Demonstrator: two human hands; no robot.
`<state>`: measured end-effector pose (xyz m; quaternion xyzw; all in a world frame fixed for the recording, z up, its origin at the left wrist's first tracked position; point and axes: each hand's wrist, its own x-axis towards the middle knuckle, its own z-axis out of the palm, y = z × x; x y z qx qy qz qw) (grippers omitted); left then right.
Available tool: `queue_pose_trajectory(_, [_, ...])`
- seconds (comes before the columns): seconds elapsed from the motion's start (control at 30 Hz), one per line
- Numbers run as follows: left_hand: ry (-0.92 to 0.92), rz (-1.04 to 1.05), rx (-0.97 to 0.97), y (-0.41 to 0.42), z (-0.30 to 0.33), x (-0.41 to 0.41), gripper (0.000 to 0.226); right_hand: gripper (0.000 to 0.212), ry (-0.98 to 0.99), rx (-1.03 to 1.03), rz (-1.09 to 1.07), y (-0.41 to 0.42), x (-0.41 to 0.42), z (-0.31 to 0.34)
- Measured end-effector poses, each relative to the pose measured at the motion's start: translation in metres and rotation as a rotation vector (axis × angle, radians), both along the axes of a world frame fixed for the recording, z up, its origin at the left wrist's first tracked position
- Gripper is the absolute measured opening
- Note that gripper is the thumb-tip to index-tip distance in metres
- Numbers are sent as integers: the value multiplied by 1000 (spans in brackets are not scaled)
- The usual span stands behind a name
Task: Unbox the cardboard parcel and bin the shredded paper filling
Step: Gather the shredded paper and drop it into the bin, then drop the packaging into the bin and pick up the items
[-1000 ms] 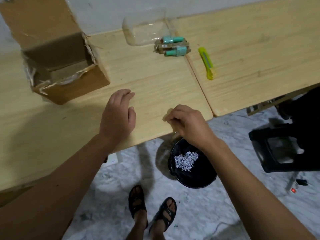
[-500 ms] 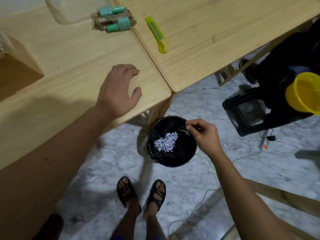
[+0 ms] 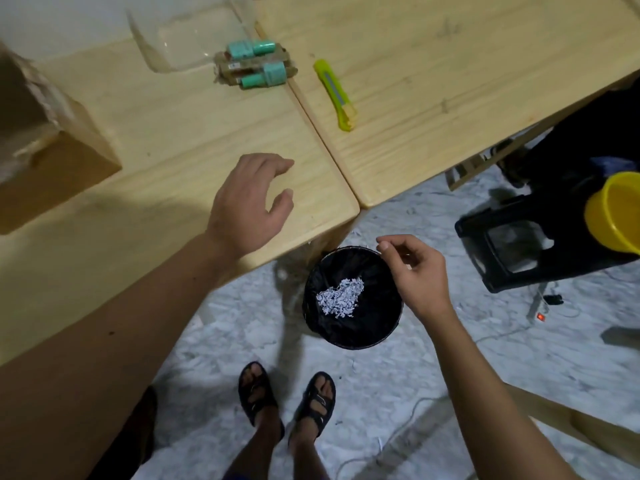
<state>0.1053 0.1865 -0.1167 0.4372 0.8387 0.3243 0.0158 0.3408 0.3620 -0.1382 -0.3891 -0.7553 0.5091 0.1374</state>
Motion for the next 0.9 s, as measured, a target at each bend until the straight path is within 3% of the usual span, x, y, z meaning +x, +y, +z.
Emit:
queue_pose_trajectory(0.1, [-31, 58, 60, -22, 26, -14, 39, 8, 100, 23, 69, -11, -41, 41])
queue_pose_trajectory(0.27, [104, 211, 183, -79, 81, -60, 38, 16, 230, 16, 248, -54, -143, 95])
queue_pose_trajectory(0.47, [208, 571, 225, -170, 120, -115, 38, 37, 302, 43, 519, -135, -276, 124])
queue_pose_trajectory(0.63, [10, 917, 172, -229, 109, -145, 62, 63, 302, -1, 635, -208, -359, 130])
queue_pose_trajectory(0.73, [-246, 993, 189, -245, 99, -157, 79, 85, 244, -13, 681, -237, -389, 123])
queue_pose_trajectory(0.83, [-363, 884, 347, -253, 90, -165, 62, 88, 222, -22, 686, -252, -400, 117])
queue_pose_trajectory(0.9, [-345, 892, 386, -256, 85, -164, 43, 86, 232, -10, 682, -257, -402, 112])
